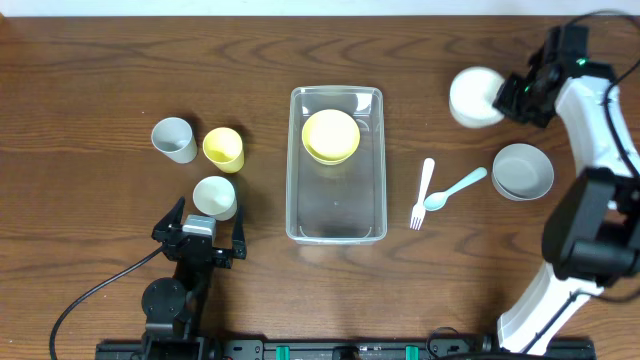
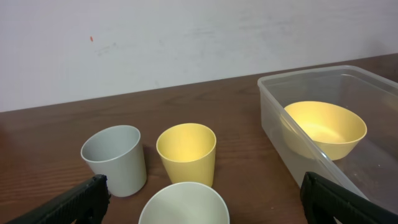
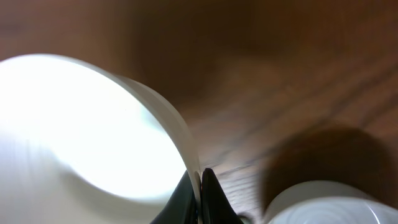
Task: Pack container
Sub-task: 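Carry the white bowl over the container and stack it on the yellow bowl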
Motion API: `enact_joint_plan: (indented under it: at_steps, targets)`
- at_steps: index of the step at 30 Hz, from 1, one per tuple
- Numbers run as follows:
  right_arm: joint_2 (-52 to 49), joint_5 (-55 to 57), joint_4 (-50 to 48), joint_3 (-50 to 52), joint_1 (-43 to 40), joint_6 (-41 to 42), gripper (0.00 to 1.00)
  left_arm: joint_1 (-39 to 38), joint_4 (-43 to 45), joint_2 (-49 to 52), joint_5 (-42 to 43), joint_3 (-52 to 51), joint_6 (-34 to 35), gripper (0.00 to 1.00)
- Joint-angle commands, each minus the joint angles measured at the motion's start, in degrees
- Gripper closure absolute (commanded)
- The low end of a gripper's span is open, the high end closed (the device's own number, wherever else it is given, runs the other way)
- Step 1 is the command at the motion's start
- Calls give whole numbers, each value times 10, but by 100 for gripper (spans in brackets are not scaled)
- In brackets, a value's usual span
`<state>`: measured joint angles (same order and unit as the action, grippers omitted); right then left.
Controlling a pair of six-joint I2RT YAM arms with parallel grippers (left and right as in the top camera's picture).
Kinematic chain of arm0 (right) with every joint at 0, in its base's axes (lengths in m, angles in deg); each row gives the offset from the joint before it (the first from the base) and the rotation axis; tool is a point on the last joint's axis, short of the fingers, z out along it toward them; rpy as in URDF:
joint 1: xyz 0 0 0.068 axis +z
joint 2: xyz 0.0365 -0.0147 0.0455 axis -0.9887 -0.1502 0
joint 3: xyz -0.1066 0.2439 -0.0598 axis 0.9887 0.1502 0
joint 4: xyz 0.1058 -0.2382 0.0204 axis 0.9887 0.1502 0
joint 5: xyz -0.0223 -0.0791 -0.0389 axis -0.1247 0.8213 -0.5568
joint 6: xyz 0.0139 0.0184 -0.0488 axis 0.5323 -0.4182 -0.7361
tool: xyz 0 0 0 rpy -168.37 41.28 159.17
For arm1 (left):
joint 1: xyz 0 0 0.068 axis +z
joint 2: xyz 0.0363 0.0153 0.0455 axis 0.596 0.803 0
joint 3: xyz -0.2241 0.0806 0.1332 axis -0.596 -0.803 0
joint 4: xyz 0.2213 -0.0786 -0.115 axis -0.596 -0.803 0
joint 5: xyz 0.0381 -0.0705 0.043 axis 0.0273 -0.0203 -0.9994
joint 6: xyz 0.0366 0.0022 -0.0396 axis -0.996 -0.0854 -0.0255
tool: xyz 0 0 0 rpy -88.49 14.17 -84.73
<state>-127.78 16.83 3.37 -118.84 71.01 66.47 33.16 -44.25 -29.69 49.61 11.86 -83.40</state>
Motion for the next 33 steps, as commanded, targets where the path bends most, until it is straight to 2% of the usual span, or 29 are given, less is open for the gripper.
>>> enact_joint_plan:
  at_steps: [1, 6, 11, 20, 26, 33]
  targets:
    - [77, -71, 15, -42, 26, -22, 99, 3, -19, -3, 4, -10, -3, 2]
    - [131, -77, 26, -45, 91, -10, 99, 3, -19, -3, 4, -10, -3, 2]
    - [138, -65, 21, -44, 192, 12, 99, 3, -19, -3, 4, -10, -3, 2]
    - [90, 88, -10, -44, 359, 68, 99, 3, -19, -3, 4, -10, -3, 2]
    - [47, 138, -25, -44, 395, 94, 99, 3, -19, -3, 4, -10, -3, 2]
    - [-11, 138, -30, -44, 397, 94, 99, 3, -19, -3, 4, -10, -3, 2]
